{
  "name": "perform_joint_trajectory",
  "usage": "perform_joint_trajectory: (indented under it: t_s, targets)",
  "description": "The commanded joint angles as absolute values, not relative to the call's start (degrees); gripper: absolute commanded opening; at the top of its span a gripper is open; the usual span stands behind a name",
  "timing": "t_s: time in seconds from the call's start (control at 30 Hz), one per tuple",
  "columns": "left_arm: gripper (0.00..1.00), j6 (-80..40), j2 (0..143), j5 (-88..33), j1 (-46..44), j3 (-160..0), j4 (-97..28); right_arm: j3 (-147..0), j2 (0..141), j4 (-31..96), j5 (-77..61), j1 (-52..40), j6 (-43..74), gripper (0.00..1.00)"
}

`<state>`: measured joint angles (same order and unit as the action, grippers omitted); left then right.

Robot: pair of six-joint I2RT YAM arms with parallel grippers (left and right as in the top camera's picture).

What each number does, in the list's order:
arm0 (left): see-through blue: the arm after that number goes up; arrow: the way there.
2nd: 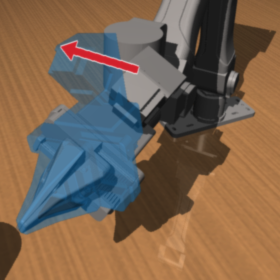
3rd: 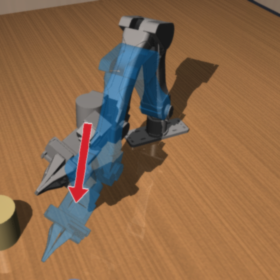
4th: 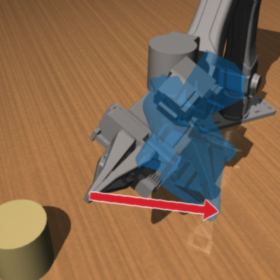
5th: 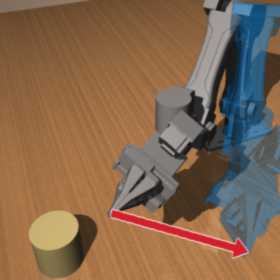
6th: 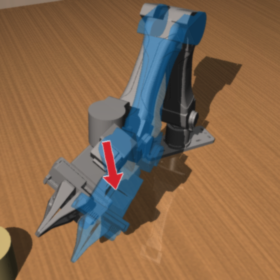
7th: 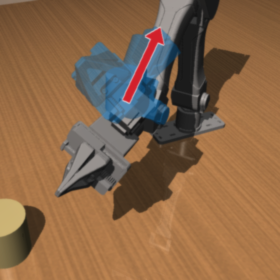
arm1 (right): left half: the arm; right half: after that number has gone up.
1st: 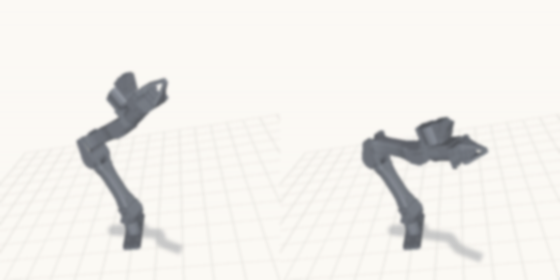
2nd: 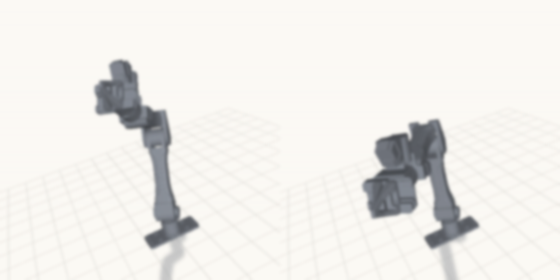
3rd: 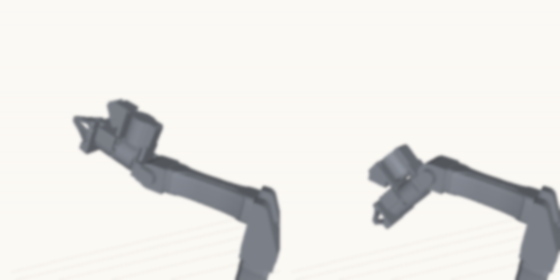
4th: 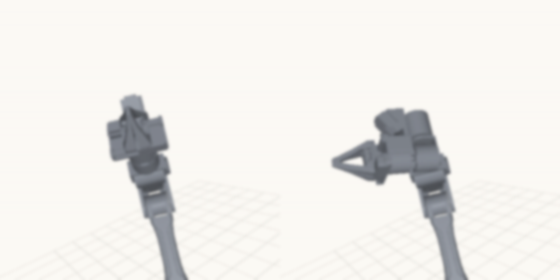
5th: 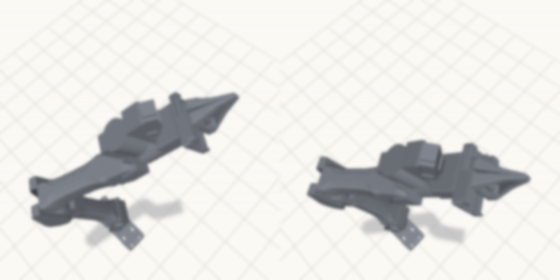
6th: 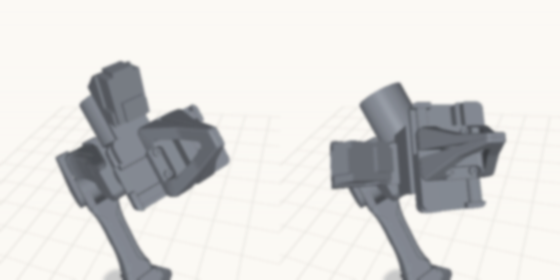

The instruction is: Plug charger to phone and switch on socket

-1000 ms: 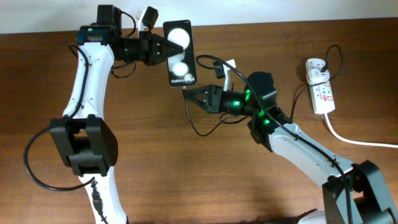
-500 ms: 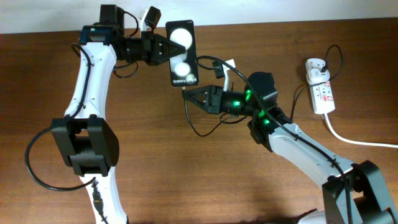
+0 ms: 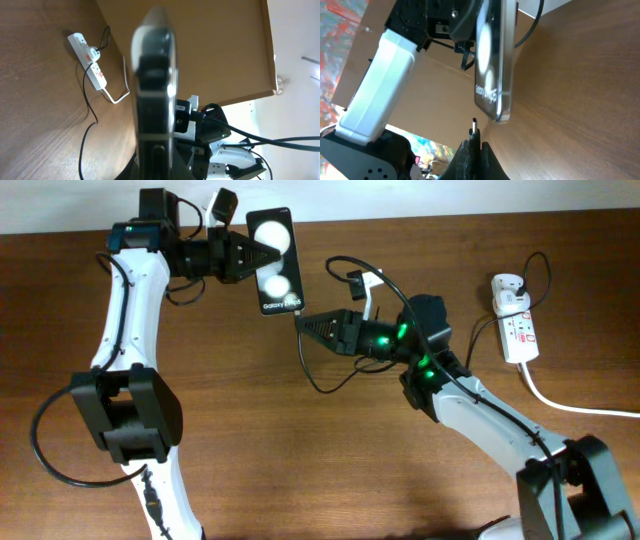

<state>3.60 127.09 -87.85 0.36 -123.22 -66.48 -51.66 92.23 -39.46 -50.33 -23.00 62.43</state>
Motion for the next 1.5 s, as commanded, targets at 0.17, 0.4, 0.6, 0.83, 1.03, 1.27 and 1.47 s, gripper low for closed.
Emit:
perform_joint_trajectory:
  t_s: [0.17,0.4,0.6,0.83,1.03,1.27,1.47]
  targets:
    - [0.00,3.44,126.32,-90.17,0.16,-123.74,-66.46,-52.49,99.59,-50.41,-56.62,-22.92,67.75,0.04]
    - [0.00,3.46,126.32,-90.13,0.16,-123.74,-66.43,-52.49,99.74,-50.43,-56.80,-22.92,66.67,0.04]
    - [0.00,3.44,126.32,-90.06,0.16,-123.74,-66.02,-52.49,99.74,-50.46,-56.38,-24.47,64.88,0.04]
    - [0.00,3.44,126.32,-90.04,-0.30,-123.74,-66.02,-52.49,99.74,-53.87,-55.94,-24.36,64.77,0.04]
    - [0.00,3.44,126.32,-90.06,-0.73,-123.74,-66.02,-52.49,99.74,-53.49,-55.92,-24.36,64.34,0.04]
    - [0.00,3.44,126.32,-90.06,-0.73,-123.74,-66.04,-52.49,99.74,-52.12,-54.85,-24.25,63.24,0.04]
    - [0.00,3.44,126.32,-90.04,-0.75,-123.74,-66.04,-52.49,99.74,-52.12,-53.69,-24.25,63.24,0.04]
